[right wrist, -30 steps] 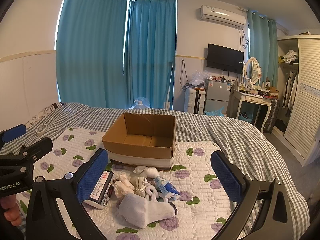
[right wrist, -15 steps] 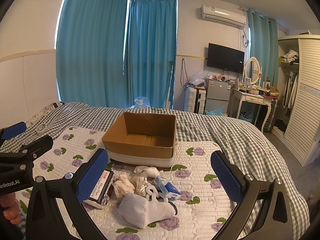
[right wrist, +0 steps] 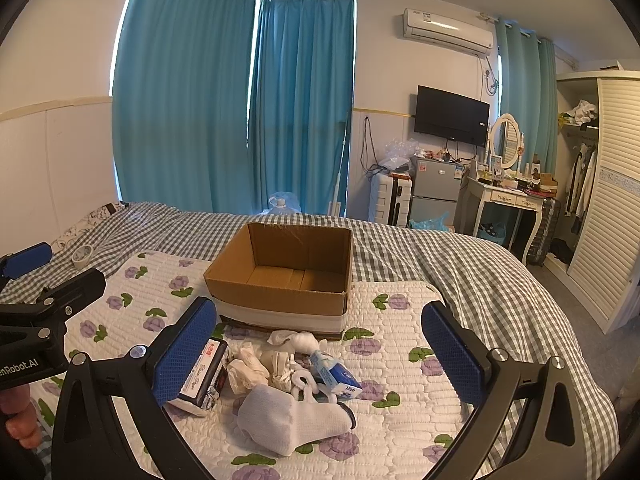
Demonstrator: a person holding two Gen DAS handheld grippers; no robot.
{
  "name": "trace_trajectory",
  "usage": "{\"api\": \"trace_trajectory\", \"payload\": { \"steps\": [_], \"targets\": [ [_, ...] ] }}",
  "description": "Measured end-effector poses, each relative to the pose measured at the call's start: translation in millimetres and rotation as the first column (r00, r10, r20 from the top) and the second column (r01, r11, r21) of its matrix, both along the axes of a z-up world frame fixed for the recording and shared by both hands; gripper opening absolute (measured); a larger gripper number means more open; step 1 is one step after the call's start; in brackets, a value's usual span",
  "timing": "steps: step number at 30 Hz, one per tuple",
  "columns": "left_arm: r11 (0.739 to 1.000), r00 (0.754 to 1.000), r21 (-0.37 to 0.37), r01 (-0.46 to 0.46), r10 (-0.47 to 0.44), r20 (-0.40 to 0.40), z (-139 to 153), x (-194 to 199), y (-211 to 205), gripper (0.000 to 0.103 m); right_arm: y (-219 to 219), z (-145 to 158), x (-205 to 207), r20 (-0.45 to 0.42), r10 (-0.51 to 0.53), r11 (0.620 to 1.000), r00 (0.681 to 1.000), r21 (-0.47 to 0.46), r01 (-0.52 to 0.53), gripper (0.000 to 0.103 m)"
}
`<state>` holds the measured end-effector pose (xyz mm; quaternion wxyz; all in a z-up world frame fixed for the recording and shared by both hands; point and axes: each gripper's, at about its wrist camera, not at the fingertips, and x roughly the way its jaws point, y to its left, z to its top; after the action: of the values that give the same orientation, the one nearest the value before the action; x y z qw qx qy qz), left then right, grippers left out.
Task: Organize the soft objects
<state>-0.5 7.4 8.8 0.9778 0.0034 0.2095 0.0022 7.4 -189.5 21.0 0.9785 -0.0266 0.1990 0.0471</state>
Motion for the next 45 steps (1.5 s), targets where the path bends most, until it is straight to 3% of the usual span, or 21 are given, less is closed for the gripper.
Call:
{"api": "trace_trajectory", "payload": {
  "steps": [20, 28, 36, 42, 45],
  "targets": [
    [1.0, 1.0, -0.015, 0.004, -0.004, -0.011, -4, 2, 1, 0.1, 3, -2, -7, -0.015, 0.007, 1.0, 1.0, -0.02, -0.007, 0.103],
    [1.0, 0.986, -0.029, 0.003, -0.008, -0.164, -49, 28, 11, 0.1, 15, -36, 19, -0.156, 0.053, 0.997, 0.986, -0.046, -0.061, 0.103],
    [1.0, 0.937, -0.022, 0.014, -0.02, -0.349, -116, 51, 16, 0.096, 31, -110, 59, -0.404, 0.063, 0.992, 0.913, -0.076, -0.103, 0.103],
    [0.998, 0.9, -0.054, 0.029, -0.049, -0.433, -147, 59, 18, 0.096, 26, -161, 86, -0.594, 0.025, 0.993, 0.804, -0.079, -0.09, 0.103],
    [0.995, 0.885, -0.052, 0.087, -0.101, -0.454, -157, 59, 9, 0.096, 25, -168, 90, -0.615, 0.018, 0.993, 0.789, -0.08, -0.085, 0.1]
  ]
}}
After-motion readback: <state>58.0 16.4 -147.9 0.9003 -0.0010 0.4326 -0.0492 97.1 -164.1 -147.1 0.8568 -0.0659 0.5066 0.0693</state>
